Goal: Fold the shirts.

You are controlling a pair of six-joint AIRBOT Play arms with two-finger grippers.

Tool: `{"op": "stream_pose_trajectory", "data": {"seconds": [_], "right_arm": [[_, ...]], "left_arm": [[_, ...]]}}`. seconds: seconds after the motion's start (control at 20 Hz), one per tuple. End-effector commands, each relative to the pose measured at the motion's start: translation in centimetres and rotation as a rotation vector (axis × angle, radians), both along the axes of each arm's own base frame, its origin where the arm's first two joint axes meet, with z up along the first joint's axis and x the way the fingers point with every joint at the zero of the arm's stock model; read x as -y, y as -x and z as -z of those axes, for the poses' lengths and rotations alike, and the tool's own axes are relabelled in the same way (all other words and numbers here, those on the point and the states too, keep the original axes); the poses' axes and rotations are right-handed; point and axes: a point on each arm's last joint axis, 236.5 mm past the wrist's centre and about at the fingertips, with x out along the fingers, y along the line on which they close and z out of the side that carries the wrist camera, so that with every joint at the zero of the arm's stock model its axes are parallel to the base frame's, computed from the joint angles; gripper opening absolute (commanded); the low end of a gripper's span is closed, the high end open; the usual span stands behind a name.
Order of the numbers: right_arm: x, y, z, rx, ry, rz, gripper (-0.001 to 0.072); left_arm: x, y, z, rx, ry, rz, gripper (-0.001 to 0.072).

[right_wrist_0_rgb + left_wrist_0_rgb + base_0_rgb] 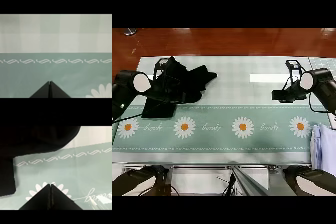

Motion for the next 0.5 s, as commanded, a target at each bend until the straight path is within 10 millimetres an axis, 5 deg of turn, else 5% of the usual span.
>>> {"op": "stream_pose_trajectory", "data": {"seconds": [0.0,0.15,0.3,0.35,0.4,0.45], "right_arm": [[0.0,0.0,0.0,0.002,0.000,-0.001,0.0025],[-0.8,-0.8,-0.3,0.036,-0.036,0.004,0.0025],[-1.1,-1.6,-0.5,0.073,-0.047,0.002,0.0027],[-0.9,-2.2,-0.7,0.096,-0.038,0.000,0.0088],[-0.7,-2.8,-0.8,0.119,-0.029,0.007,0.0467],[-0.6,-3.1,-0.6,0.127,-0.027,0.006,0.0622]], "left_arm": [[0.0,0.0,0.0,-0.001,0.000,0.000,0.0033],[0.0,-0.2,0.0,0.008,0.002,-0.001,0.0034],[0.7,-3.9,-1.6,0.176,0.039,-0.017,0.0044],[0.8,-5.8,-2.5,0.261,0.051,-0.024,0.0226],[0.8,-7.9,-3.4,0.360,0.043,-0.012,0.0671],[0.6,-10.1,-4.3,0.463,0.016,0.013,0.0703]]}}
